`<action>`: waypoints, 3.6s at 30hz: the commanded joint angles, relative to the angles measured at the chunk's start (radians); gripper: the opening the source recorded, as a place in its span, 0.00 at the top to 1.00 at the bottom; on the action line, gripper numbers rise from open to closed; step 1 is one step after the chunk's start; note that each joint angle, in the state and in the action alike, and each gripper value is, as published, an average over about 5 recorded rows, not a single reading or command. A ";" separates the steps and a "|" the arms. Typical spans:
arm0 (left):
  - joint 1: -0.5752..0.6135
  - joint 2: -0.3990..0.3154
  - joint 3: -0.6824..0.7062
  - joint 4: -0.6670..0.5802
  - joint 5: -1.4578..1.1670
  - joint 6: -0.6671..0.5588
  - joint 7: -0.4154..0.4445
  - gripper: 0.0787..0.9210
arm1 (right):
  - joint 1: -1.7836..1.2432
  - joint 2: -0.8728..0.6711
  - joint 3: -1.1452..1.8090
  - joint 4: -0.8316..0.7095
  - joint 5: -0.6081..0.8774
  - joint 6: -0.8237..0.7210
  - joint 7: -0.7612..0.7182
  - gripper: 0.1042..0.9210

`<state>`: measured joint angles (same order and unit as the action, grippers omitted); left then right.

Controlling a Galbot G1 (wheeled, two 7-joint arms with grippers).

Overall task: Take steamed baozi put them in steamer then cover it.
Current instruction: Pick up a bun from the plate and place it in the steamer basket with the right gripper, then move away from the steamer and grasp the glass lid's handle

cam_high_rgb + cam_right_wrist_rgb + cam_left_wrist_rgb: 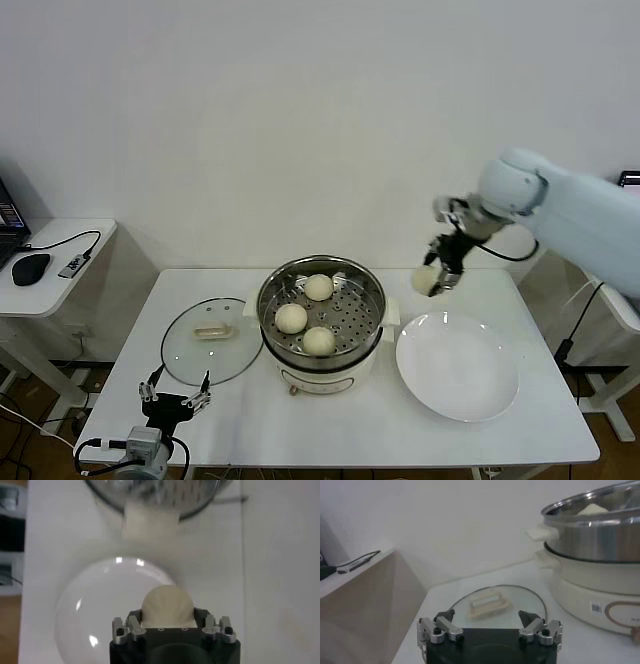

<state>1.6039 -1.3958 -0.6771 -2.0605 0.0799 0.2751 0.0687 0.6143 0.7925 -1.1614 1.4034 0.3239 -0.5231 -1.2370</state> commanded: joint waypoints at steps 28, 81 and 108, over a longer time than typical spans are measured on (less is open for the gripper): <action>0.030 0.024 -0.007 -0.047 -0.014 -0.003 -0.001 0.12 | -0.149 0.439 -0.072 -0.270 -0.064 -0.094 0.088 0.35; -0.073 0.024 -0.007 0.021 -0.230 0.035 -0.054 0.12 | -1.356 -0.115 1.553 0.448 0.254 0.190 1.071 0.12; -0.286 0.066 0.001 0.259 0.566 -0.197 -0.038 0.12 | -2.164 0.551 1.950 0.510 0.194 0.575 1.107 0.12</action>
<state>1.4042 -1.3461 -0.6800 -1.9258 0.0957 0.2282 0.0278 -1.2702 1.2068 0.7007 1.8895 0.5268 -0.0417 -0.1721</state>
